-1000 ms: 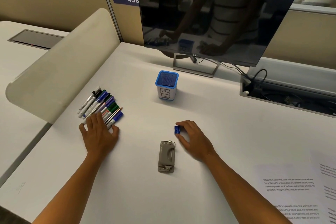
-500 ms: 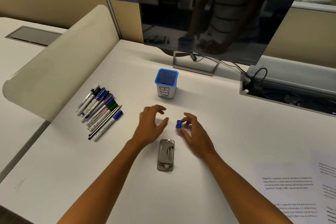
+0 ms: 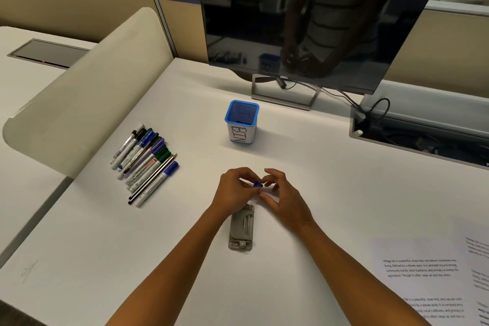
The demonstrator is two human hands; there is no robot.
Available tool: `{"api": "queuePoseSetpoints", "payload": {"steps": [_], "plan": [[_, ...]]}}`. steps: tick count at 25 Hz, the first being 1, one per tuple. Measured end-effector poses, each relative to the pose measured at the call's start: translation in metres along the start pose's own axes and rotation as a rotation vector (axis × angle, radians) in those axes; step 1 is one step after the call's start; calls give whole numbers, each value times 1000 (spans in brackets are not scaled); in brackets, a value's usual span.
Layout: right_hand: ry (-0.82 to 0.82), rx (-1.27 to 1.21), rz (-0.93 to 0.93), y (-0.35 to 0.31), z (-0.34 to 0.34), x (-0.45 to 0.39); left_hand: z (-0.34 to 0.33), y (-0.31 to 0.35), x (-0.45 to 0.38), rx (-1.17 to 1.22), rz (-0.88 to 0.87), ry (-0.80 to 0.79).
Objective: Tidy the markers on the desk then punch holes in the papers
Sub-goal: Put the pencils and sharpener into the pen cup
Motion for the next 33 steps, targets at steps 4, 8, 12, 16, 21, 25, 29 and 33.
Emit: {"api": "queuePoseSetpoints", "payload": {"steps": [4,8,12,16,21,25,29,33], "plan": [[20,9,5,-3,1,0,48,-8,10,22,-38,264],[65,65,-7,-1,3,-2,136,-43,37,-154,-30,609],[85,110,16,-1,4,-2,189,-80,52,-347,83,732],[95,122,20,-3,5,-2,195,-82,59,-426,152,743],[93,127,14,-4,6,-1,197,-85,61,-408,218,772],[94,128,16,-4,6,-1,197,-85,63,-435,215,795],[93,128,15,-4,6,-1,195,-84,69,-460,187,828],[87,129,7,-4,5,0,182,-77,74,-502,144,831]]}}
Point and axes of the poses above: each hand's wrist, its own x-axis away from the middle knuckle, its own z-axis out of the back of the hand, y = z × x, the point moved 8 cm from there along -x, towards the middle knuckle, and after that the axes turned 13 degrees about -y, right-handed, at the moved point
